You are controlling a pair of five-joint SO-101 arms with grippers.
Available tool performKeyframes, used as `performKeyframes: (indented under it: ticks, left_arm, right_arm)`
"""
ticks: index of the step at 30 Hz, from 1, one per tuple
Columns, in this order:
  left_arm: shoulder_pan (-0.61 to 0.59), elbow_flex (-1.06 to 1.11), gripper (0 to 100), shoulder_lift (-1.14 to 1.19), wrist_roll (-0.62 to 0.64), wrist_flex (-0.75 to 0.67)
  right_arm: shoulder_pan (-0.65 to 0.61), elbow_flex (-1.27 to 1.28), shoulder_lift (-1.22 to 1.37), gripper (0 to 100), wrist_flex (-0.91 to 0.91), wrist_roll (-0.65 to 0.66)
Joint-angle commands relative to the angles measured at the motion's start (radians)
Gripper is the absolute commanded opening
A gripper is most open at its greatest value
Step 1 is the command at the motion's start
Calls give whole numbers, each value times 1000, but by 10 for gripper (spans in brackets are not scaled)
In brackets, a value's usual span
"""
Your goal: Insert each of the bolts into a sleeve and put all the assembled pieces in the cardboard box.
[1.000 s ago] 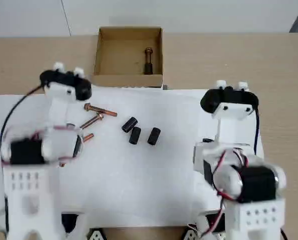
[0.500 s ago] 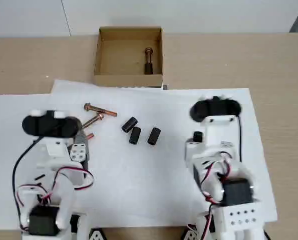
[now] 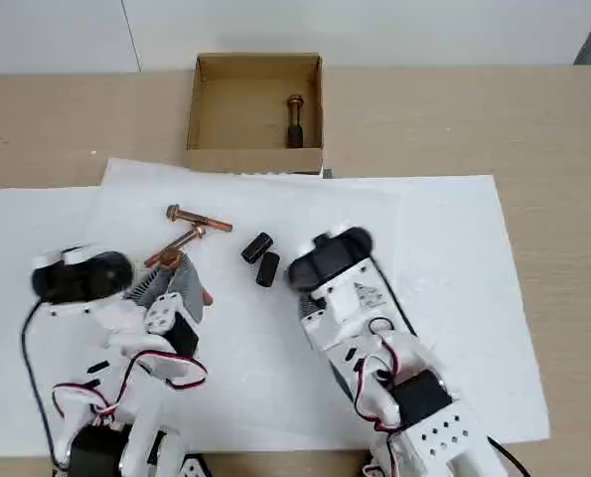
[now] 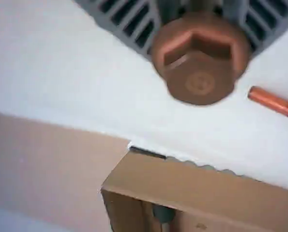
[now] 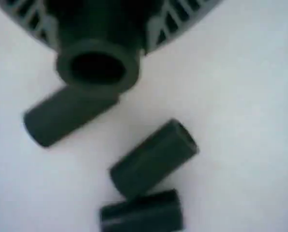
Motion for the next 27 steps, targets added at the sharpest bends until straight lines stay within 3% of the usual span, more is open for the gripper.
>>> performKeyframes:
  ticks: [1,8,19,27]
  left_arm:
    - [5,-5,6,-12,61,-55]
    - [21,-4,6,-12,120,-175]
    - [187,-8,6,-12,155,-180]
    - [209,-4,6,-9,155,-180]
  right_arm:
    - [-84,11,-19,3,-91,57]
    - [-225,21,-19,4,-107,104]
    - [-226,44,-19,4,-108,124]
    - [-229,43,-19,4,-219,127]
